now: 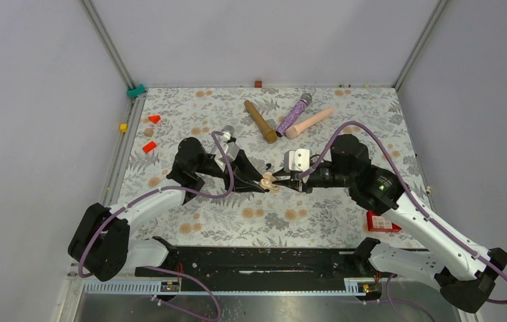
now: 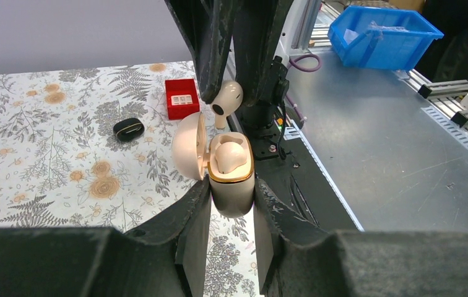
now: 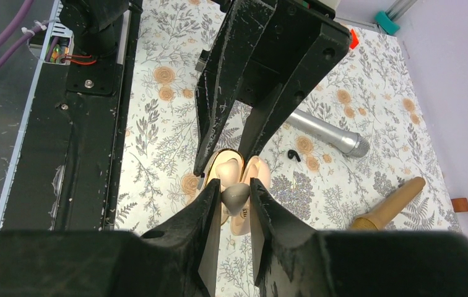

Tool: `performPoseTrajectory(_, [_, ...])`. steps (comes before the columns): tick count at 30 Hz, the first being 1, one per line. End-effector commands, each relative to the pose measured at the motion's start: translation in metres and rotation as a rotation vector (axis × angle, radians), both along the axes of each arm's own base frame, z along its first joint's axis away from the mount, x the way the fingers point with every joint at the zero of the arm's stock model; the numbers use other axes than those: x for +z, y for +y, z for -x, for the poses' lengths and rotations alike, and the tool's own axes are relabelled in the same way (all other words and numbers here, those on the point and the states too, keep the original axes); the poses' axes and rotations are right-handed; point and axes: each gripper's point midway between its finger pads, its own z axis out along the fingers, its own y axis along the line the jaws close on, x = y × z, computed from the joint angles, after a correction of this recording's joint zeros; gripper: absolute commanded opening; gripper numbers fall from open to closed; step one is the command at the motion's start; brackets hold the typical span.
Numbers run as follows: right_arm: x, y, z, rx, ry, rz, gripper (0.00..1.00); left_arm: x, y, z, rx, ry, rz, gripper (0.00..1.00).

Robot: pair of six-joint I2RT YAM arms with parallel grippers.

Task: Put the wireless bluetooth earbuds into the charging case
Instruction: Adjust the earbud with the charging case.

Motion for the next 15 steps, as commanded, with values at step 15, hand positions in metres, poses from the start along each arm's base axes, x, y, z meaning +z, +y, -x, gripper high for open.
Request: performPoseTrajectory(15, [0.0008,0.0033,-0.0009,0.012,0.007,-0.03,0.2,0.0221,0.004,-0.0026,0.037,-0.069,0.08,0.0])
